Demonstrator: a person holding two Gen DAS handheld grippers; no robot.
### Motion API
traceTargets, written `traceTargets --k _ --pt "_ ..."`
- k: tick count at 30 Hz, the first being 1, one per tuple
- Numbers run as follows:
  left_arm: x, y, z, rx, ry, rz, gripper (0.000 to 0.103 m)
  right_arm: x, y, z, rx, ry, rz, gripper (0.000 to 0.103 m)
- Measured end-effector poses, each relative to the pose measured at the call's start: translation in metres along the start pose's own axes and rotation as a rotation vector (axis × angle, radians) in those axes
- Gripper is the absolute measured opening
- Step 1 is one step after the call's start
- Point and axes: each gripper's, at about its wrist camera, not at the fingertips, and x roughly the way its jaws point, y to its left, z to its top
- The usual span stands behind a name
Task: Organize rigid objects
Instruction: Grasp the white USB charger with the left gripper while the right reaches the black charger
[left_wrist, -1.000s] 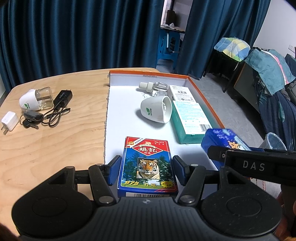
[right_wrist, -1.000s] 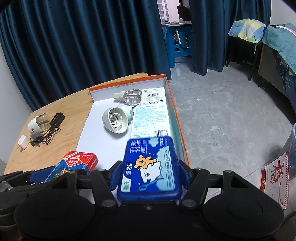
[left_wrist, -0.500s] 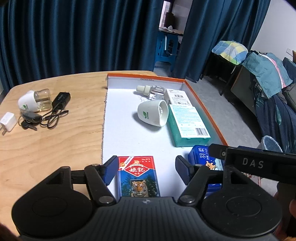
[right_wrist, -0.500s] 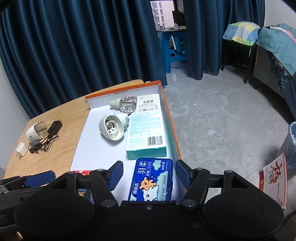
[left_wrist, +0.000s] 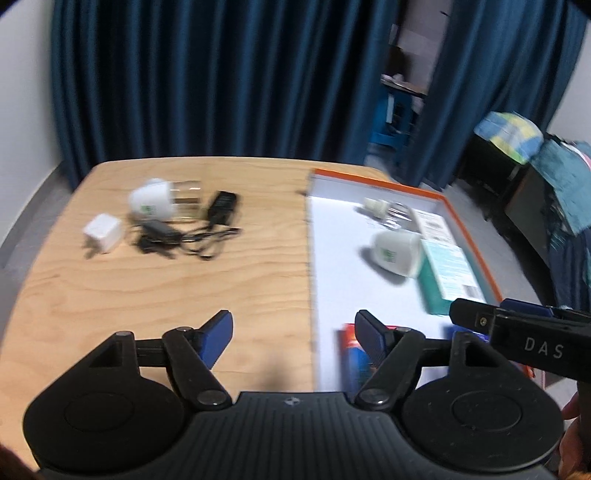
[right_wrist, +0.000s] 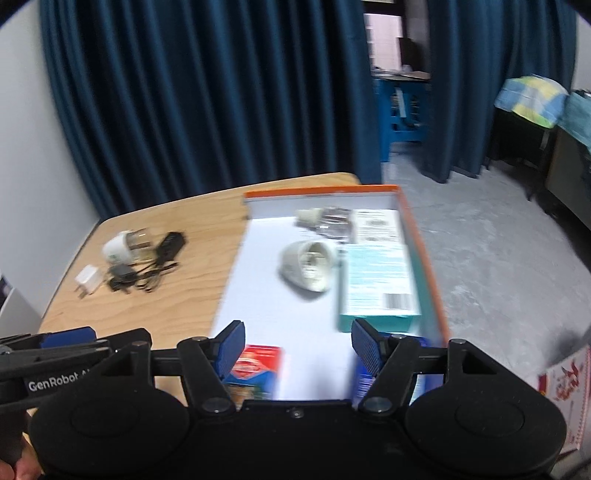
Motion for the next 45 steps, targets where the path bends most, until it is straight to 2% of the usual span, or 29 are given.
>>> traceTargets --k 8,17,22,28,37,38,41,45 --pt "-0.016 0.070 0.007 -0.102 -0.027 0.085 0.078 0.014 0.058 0.009 -0.075 0.022 0.079 0.077" --pt "-0.003 0.143 0.020 -0.181 -0.002 0.154 0.079 0.039 0.098 0.018 -0.130 0.052 0.130 0.078" --pt "0.021 0.165 0.031 -0.160 0.009 0.171 0.086 0.057 0.112 0.024 -0.156 0.069 0.147 0.078" --pt "0.057 0.184 0.045 -0.116 0.028 0.176 0.090 0.081 0.121 0.036 -0.181 0.080 0.162 0.078" --pt "0.094 0.193 0.062 0.015 -0.010 0.179 0.093 0.125 0.136 0.056 -0.223 0.094 0.188 0.078" --pt "0.098 0.195 0.062 0.021 -0.005 0.174 0.092 0.128 0.138 0.058 -0.228 0.096 0.197 0.078" --pt "0.104 0.202 0.060 0.027 -0.003 0.167 0.082 0.139 0.142 0.063 -0.231 0.102 0.222 0.078" --pt "0.107 0.207 0.055 0.022 -0.007 0.111 0.058 0.152 0.148 0.068 -0.236 0.106 0.238 0.078"
